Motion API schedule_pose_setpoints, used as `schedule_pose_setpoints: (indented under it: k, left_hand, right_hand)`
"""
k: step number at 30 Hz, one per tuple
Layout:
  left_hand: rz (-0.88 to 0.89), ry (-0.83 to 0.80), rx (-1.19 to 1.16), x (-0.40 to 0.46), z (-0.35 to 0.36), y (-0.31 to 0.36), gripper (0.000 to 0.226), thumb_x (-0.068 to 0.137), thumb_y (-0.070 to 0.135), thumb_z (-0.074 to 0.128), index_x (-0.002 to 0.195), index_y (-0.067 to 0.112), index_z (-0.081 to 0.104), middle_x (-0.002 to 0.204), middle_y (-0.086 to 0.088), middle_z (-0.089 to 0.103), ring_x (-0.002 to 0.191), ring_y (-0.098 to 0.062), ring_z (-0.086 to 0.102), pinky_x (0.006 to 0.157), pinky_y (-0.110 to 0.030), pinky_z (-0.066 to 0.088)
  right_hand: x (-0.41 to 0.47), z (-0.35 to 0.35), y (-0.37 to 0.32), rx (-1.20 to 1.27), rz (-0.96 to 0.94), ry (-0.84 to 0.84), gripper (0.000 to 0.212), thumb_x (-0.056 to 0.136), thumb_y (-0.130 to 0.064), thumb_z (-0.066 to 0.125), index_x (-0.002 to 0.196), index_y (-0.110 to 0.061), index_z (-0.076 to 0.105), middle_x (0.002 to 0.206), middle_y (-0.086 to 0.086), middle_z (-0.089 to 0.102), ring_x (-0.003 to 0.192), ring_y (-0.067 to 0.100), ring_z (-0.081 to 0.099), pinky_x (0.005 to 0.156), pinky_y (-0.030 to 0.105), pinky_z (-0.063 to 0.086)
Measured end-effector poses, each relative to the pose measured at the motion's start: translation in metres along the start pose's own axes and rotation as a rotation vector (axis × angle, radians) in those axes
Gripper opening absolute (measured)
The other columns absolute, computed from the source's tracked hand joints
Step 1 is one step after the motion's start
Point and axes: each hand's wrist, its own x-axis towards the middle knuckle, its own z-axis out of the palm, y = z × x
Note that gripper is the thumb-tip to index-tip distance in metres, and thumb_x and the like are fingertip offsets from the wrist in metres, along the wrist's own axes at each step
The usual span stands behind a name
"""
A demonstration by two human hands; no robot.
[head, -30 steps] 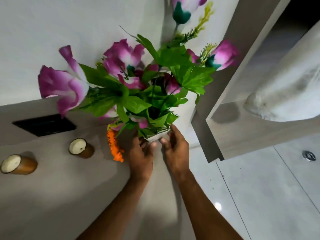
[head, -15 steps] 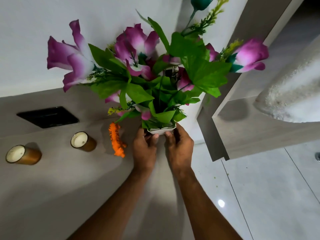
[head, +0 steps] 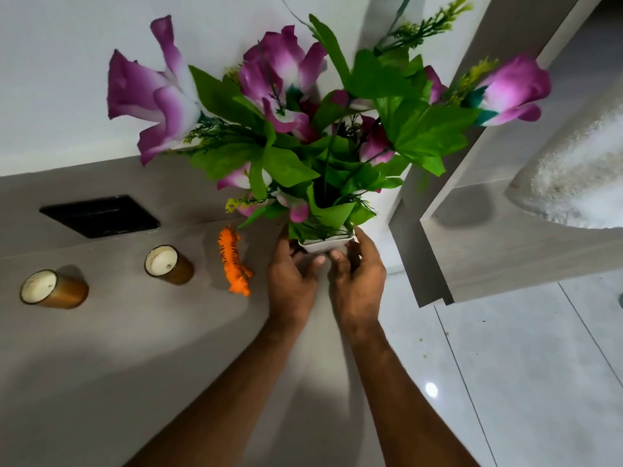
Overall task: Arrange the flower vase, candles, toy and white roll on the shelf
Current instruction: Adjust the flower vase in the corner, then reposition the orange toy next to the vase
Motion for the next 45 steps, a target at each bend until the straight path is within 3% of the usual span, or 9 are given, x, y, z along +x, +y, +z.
schedule_pose_setpoints:
  k: [4,9,13,18,21,24,27,35,45]
  left_hand:
    - [0.015,-0.027,0.168,-0.040,-0.018,-0.002,0.075,0.081,0.001,0.079,0.148,0.003,0.047,0.144,-0.013,0.058,0.130,-0.020,0.058,0.113,-0.022,0.043]
    - [0.254,-0.090,0.416,-0.112,-0.079,-0.027,0.037,0.089,0.022,0.071,0.124,0.013,0.071,0.137,0.003,0.064,0.134,-0.017,0.057,0.116,-0.021,0.038]
    - [0.414,-0.180,0.811,-0.132,-0.149,-0.049,0.050,0.088,0.045,0.063,0.131,0.022,0.070,0.150,0.002,0.060,0.143,-0.021,0.051,0.115,-0.043,0.037]
    - [0.248,-0.264,1.110,-0.115,-0.214,-0.052,0.079,0.083,0.067,0.053,0.152,0.030,0.050,0.163,0.000,0.044,0.151,-0.023,0.032,0.119,-0.049,0.026]
    - [0.164,-0.318,1.131,-0.101,-0.228,-0.052,0.086,0.081,0.075,0.052,0.157,0.035,0.039,0.168,0.002,0.035,0.155,-0.025,0.029,0.121,-0.054,0.023]
    - [0.129,-0.351,1.116,-0.098,-0.229,-0.054,0.089,0.081,0.078,0.051,0.158,0.039,0.033,0.171,0.006,0.027,0.158,-0.022,0.022,0.122,-0.058,0.021]
    - [0.132,-0.361,1.103,-0.097,-0.229,-0.055,0.089,0.080,0.077,0.052,0.157,0.038,0.036,0.171,0.005,0.029,0.158,-0.023,0.024,0.122,-0.059,0.022]
    - [0.165,-0.370,1.098,-0.094,-0.230,-0.055,0.079,0.090,0.077,0.038,0.156,0.035,0.040,0.169,0.002,0.033,0.156,-0.028,0.031,0.121,-0.057,0.017]
    - [0.174,-0.384,1.130,-0.092,-0.229,-0.061,0.081,0.093,0.079,0.027,0.159,0.034,0.033,0.171,-0.001,0.028,0.157,-0.030,0.029,0.121,-0.061,0.016]
  right_hand:
    - [-0.028,-0.009,0.005,0.000,-0.004,0.087,0.027,0.098,-0.020,0.071,0.123,-0.029,0.066,0.118,0.003,0.069,0.108,0.022,0.069,0.091,0.054,0.059]
    - [-0.067,-0.010,-0.001,-0.171,-0.057,-0.037,0.023,0.094,-0.004,0.070,0.104,-0.025,0.073,0.101,-0.006,0.075,0.089,0.021,0.072,0.078,0.049,0.061]
    - [-0.087,-0.001,-0.009,-0.319,-0.155,-0.106,0.035,0.081,0.008,0.075,0.104,-0.018,0.076,0.102,-0.005,0.074,0.098,0.018,0.065,0.086,0.043,0.055]
    - [-0.102,0.028,-0.027,-0.177,-0.099,-0.204,0.038,0.079,-0.027,0.073,0.117,-0.023,0.071,0.113,-0.005,0.073,0.102,0.017,0.070,0.088,0.050,0.058]
    - [-0.109,0.064,-0.043,-0.251,-0.079,-0.214,0.060,0.076,-0.049,0.082,0.129,-0.033,0.061,0.125,-0.012,0.066,0.116,0.017,0.068,0.096,0.051,0.054]
    - [-0.108,0.098,-0.058,-0.387,-0.053,-0.094,0.064,0.071,-0.061,0.082,0.126,-0.040,0.056,0.123,-0.018,0.060,0.112,0.015,0.066,0.092,0.039,0.042]
    - [-0.104,0.119,-0.068,-0.364,-0.014,0.026,0.054,0.071,-0.053,0.079,0.120,-0.034,0.065,0.113,-0.009,0.072,0.105,0.021,0.069,0.091,0.034,0.035]
    - [-0.097,0.134,-0.061,-0.404,-0.096,0.144,0.016,0.080,-0.021,0.085,0.094,-0.014,0.080,0.086,0.006,0.076,0.078,0.034,0.071,0.075,0.054,0.056]
    - [-0.080,0.134,-0.046,-0.348,-0.100,0.244,0.020,0.085,-0.031,0.075,0.098,-0.017,0.076,0.088,0.003,0.072,0.079,0.026,0.062,0.073,0.041,0.055]
